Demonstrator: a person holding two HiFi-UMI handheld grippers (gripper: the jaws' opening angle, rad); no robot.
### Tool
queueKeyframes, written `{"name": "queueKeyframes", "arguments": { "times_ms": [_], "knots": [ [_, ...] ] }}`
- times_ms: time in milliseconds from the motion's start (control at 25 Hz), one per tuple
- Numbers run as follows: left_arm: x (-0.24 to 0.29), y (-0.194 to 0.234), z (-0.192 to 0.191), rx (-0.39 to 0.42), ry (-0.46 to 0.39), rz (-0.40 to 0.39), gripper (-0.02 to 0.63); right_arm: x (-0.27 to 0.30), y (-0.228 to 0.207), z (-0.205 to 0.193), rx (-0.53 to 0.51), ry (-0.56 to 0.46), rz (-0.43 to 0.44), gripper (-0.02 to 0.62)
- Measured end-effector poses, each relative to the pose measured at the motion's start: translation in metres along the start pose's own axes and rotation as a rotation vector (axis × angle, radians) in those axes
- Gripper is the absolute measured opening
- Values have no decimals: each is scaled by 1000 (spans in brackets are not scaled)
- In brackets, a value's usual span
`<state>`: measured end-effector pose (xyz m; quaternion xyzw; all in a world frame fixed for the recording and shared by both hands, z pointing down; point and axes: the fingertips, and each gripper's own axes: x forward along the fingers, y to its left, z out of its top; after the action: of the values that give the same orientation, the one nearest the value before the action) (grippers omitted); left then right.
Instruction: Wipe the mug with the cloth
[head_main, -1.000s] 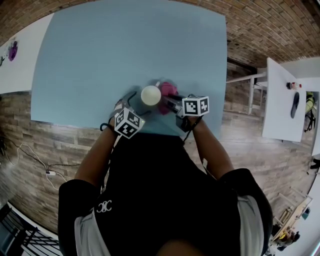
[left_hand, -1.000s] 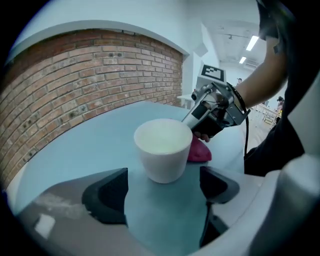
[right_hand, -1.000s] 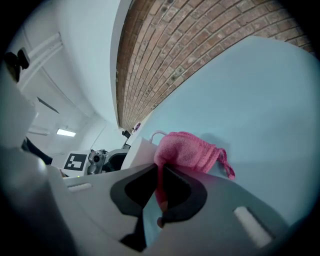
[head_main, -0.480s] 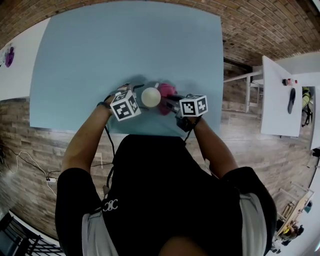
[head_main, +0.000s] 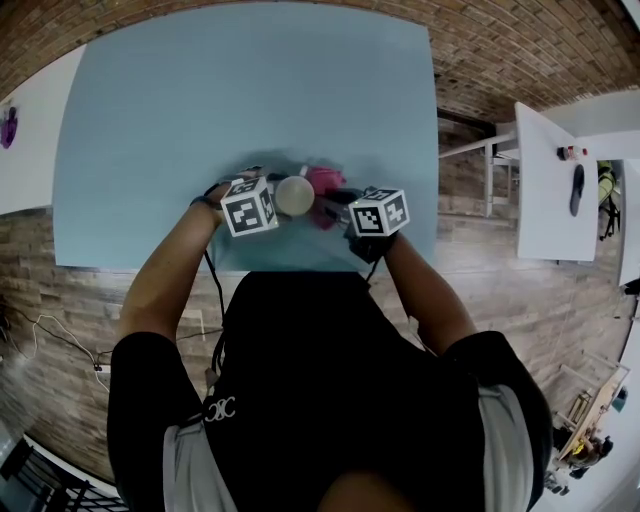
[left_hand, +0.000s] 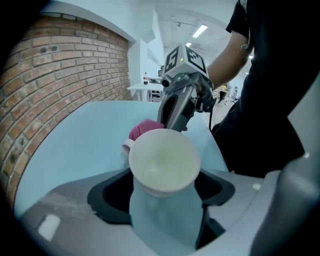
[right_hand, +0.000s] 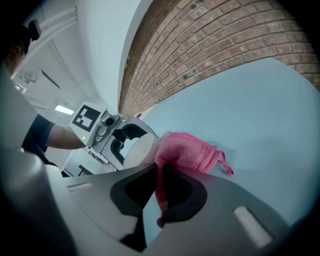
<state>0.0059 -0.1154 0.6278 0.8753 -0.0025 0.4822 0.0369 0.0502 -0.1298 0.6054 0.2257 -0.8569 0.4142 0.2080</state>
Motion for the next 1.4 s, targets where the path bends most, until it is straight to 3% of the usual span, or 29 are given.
{"name": "queueKeyframes", "arguments": {
  "times_ms": [200,400,680,960,1160,1400],
  "knots": [
    [4,0,1,-74,-27,0,397,-15,22,2,-145,38,42,38],
    [6,2,1,-145,-61,18,399,-8,18,-8,-92,23,34,38],
    [3,4,4,-236,-103,54,400,13,1,-31,-83,52,-98,38],
    [8,8,7,-341,-119,119,400,14,23,-41,-312,150,-89,38],
    [7,11,9,-394,-96,145,399,20,10,-46,-305,165,-153,38],
    [8,14,13,-466,-127,199,400,7,25,-37,-426,150,-168,38]
  ]
}}
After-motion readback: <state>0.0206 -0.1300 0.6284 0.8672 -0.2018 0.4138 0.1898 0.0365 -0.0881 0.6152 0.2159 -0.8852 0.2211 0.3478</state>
